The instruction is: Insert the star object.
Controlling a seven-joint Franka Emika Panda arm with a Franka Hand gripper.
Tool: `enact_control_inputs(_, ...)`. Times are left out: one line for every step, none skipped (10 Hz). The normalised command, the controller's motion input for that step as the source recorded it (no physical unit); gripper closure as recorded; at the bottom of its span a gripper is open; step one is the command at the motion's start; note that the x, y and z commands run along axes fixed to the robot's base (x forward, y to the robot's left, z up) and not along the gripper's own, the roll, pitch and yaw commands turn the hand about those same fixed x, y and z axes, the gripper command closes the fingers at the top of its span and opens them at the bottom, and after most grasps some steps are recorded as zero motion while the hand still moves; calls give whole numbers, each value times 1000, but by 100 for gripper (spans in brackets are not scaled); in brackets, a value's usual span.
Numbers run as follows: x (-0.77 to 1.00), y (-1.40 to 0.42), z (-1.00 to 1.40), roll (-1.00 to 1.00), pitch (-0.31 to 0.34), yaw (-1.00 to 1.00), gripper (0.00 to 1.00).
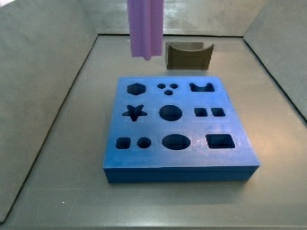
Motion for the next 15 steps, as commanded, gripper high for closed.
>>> enact_control_inputs(0, 109, 0, -63, 0, 0, 100)
enact_control_inputs(37, 171, -254, 111, 20, 0, 100)
enact_control_inputs(-157, 0, -954, 197, -67, 0, 100)
enact_control_inputs(-334, -146, -1000, 111, -67, 83, 100)
enact_control_inputs(-206, -243, -1000, 7, -44, 140, 100)
enact_control_inputs(-114, -183, -1000, 0, -116, 0, 100)
enact_control_inputs(-266, -143, -860, 0, -179, 0, 100)
enact_control_inputs(-374, -223, -834, 76, -211, 0, 100)
enact_control_inputs(-297, -191, -763, 204, -159, 0, 100)
enact_control_inputs(-157, -174, -717, 221, -117, 0, 100)
enact_control_inputs(0, -34, -549, 219, 0, -100, 100)
enact_control_inputs(11, 0, -266, 237, 77, -106, 100)
enact_control_inputs(103, 77, -231, 263, 87, -57, 100)
enact_control_inputs(189, 74, -234, 231, 71, -69, 100)
enact_control_inputs(417, 9, -151, 204, 90, -20, 100)
